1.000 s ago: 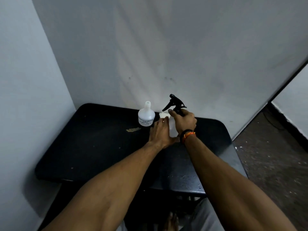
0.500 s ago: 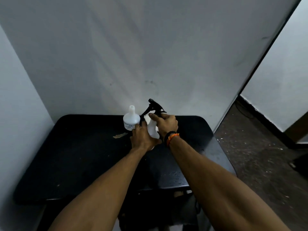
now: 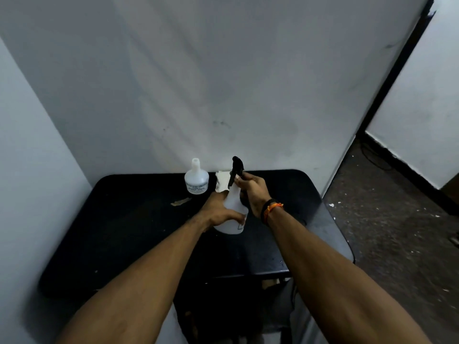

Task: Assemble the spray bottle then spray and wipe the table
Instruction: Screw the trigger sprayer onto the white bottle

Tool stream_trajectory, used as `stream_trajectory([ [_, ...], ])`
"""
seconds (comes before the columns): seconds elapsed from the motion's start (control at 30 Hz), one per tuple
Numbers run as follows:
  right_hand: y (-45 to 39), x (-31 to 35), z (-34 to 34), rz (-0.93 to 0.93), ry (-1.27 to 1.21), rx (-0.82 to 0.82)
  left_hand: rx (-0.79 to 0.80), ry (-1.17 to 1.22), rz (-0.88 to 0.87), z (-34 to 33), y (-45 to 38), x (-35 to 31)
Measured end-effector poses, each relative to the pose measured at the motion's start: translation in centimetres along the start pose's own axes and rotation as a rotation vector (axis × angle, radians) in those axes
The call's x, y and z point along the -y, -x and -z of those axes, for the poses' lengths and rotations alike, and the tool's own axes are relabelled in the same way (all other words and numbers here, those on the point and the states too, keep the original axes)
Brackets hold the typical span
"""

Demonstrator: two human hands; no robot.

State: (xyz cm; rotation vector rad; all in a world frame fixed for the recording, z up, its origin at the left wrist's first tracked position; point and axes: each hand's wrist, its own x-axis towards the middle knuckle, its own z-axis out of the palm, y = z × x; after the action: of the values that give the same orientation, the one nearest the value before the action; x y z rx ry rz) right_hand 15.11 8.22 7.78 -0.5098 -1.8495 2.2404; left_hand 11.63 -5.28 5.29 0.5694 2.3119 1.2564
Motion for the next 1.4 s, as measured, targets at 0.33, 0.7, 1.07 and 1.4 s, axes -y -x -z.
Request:
stream_trajectory([
  [0.33, 0.3, 0.8, 1.1, 0.018, 0.007, -0.038, 0.000, 0.007, -0.042, -0.8, 1.2, -1.9],
  [0.7, -3.2, -0.1, 0.8, 0.035, -0.005, -0.083, -0.060, -0.067, -0.022, -0.6, -3.0, 0.2],
  [1.07, -3.7, -2.6, 1.2, 0.076, 0.065, -0.163, -0.034, -0.213, -0.032, -0.9, -4.6, 3.1],
  [1.4, -4.7, -1.4, 5.2, -0.062, -0.427, -0.530, 0.055, -0.278, -0.078, -0.4, -5.6, 5.6],
])
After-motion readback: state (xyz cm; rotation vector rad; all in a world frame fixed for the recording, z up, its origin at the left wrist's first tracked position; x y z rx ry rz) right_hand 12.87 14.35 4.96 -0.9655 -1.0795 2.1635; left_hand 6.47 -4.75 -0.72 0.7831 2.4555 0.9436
